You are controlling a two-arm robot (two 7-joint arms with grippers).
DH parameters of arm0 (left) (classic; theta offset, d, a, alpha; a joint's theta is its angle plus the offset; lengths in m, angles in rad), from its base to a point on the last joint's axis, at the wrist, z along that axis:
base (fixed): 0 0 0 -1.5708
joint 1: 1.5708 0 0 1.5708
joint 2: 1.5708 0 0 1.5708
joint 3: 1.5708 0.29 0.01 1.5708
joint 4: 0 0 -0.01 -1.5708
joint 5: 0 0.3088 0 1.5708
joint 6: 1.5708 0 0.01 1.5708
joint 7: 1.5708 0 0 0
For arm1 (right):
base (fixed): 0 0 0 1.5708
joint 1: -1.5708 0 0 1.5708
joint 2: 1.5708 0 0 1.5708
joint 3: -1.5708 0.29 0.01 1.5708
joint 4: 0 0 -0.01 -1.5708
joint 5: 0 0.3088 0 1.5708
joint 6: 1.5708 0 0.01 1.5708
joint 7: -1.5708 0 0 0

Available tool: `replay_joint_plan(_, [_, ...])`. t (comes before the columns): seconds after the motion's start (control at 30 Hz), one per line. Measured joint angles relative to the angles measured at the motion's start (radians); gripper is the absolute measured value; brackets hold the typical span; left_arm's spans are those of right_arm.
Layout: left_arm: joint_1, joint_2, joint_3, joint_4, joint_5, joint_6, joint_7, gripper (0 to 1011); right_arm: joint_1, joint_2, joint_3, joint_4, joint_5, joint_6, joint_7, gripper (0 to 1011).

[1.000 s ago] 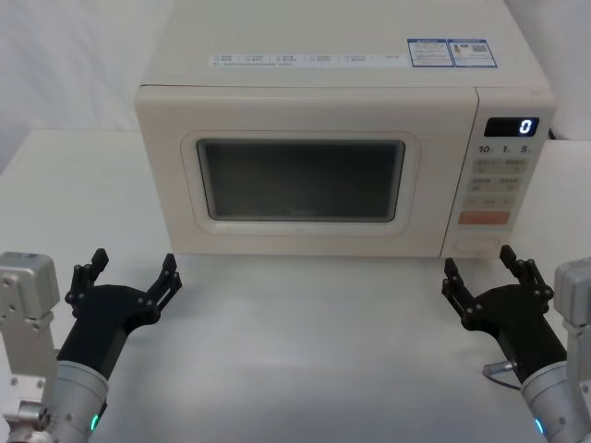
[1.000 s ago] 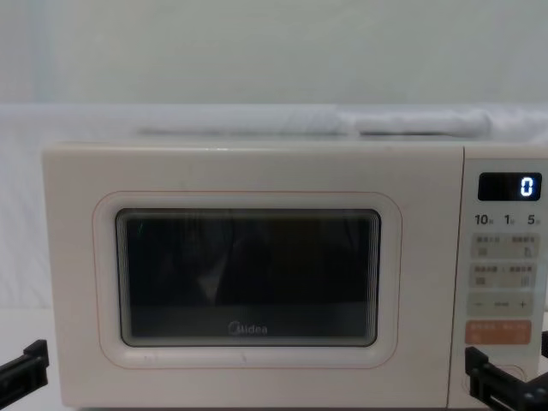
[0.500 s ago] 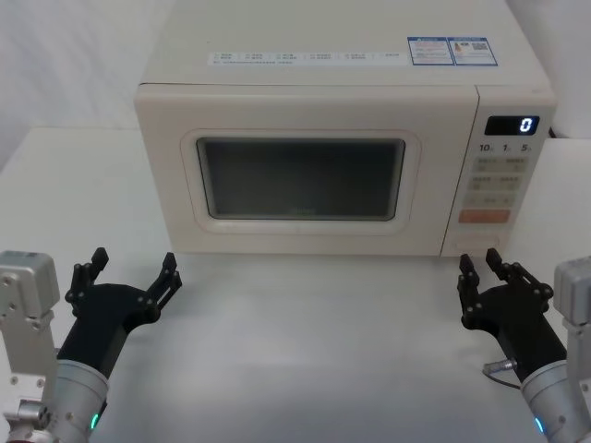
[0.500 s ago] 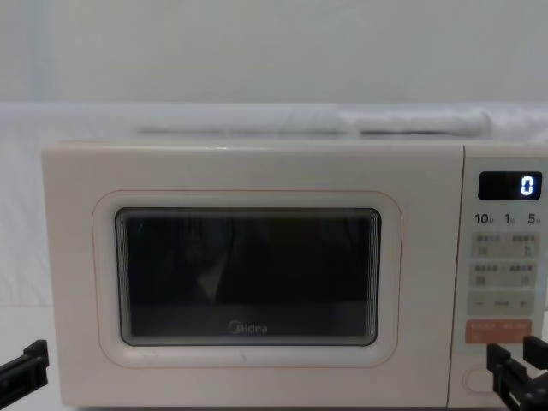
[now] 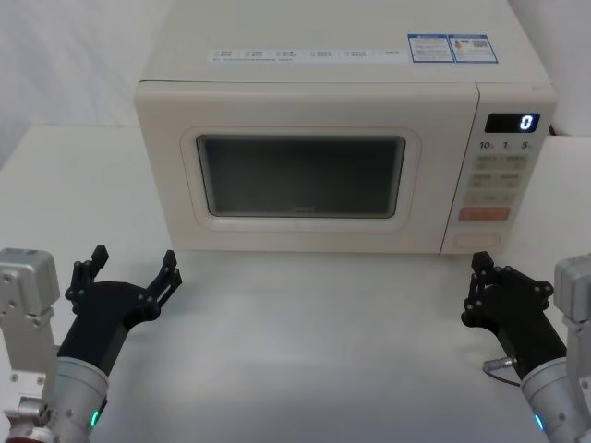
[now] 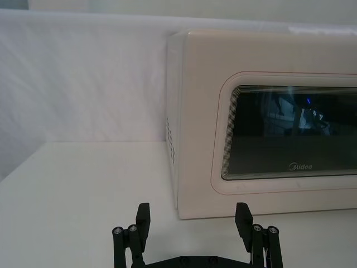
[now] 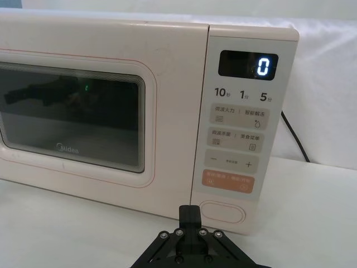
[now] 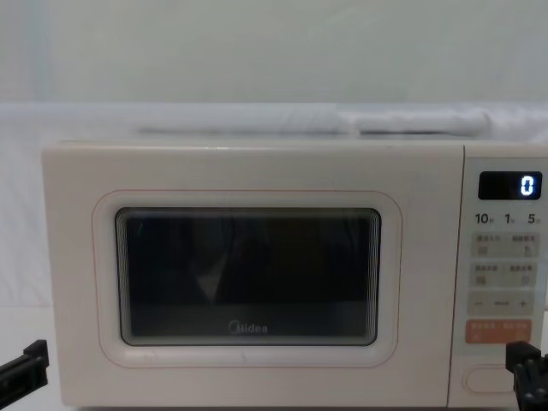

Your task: Press the button to open the microwave door with one hand; close the microwave door with the other hand.

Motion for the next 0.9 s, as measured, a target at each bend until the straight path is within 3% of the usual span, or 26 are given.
replay_joint_plan(0.9, [0.0,0.0,0.0,0.0,0.0,0.0,0.0,1001,0.001,-0.005,0.007,-0.006,-0.003,0.015,0.019,0])
